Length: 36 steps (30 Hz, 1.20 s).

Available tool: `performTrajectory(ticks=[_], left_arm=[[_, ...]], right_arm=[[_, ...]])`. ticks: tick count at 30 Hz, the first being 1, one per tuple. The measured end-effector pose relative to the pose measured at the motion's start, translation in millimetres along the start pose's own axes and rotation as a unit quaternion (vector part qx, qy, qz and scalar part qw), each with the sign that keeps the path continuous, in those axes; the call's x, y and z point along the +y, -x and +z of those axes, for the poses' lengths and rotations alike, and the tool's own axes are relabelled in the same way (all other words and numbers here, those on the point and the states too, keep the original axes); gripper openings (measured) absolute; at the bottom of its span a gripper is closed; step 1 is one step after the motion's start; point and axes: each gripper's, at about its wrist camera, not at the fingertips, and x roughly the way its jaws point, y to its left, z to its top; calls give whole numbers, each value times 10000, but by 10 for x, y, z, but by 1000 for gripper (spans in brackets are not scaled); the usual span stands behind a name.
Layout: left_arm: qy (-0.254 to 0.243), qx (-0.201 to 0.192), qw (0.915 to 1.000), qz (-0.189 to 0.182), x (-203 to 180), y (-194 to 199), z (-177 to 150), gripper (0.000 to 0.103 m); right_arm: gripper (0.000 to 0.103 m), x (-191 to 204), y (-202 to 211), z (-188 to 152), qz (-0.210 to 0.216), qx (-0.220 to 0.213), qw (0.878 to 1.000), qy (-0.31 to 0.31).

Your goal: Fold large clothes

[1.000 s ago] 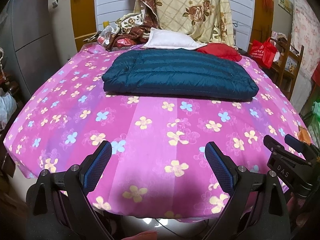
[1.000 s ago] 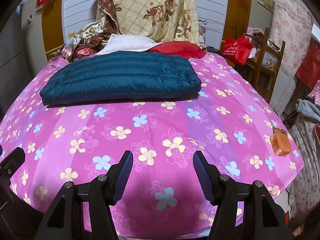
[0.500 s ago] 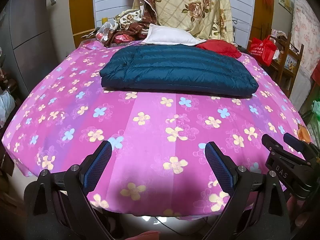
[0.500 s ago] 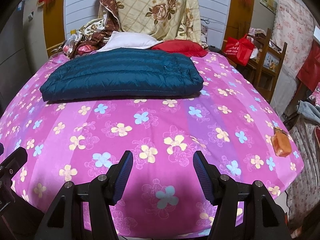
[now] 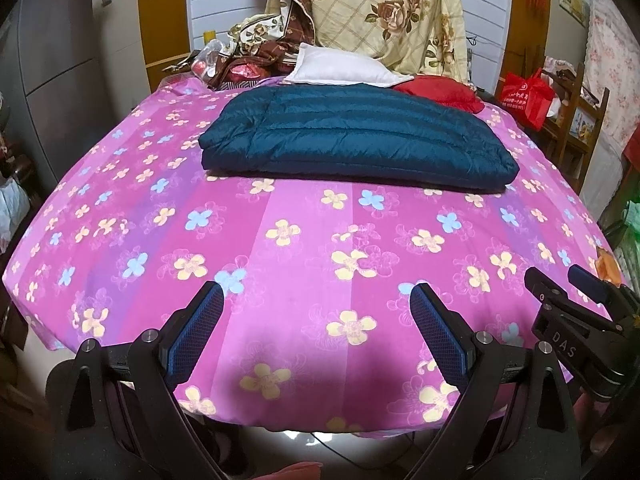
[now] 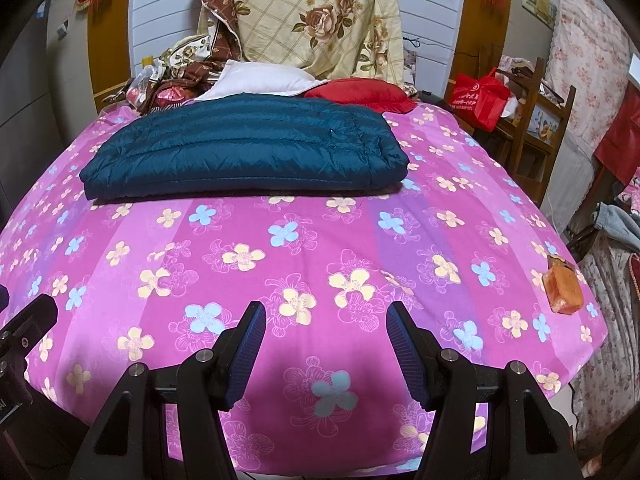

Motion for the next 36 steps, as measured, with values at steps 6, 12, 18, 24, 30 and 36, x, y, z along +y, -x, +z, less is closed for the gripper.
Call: performTrajectory(ticks=[6, 12, 18, 24, 30, 36], left_arm=[[0, 67, 10000, -31, -2, -26, -6, 94], [7, 152, 9999, -31, 2, -67, 6, 94], [15, 202, 9998, -37, 12, -87, 10, 94], [25, 278, 9996, -71, 19, -116, 4, 94], [30, 306, 9995, -63, 25, -130, 0, 94], [49, 304, 9995, -39, 36, -146, -2, 94]], right_arm=[[60, 0, -24, -6, 9, 17, 10000, 45], [60, 9, -24, -1, 5, 24, 10000, 61], [60, 8, -34, -7, 15, 39, 10000, 64], [61, 14, -39, -9, 10, 45, 10000, 76], [61, 21, -63, -26, 23, 51, 9999, 101], [61, 35, -57, -28, 109, -28, 9998, 179]])
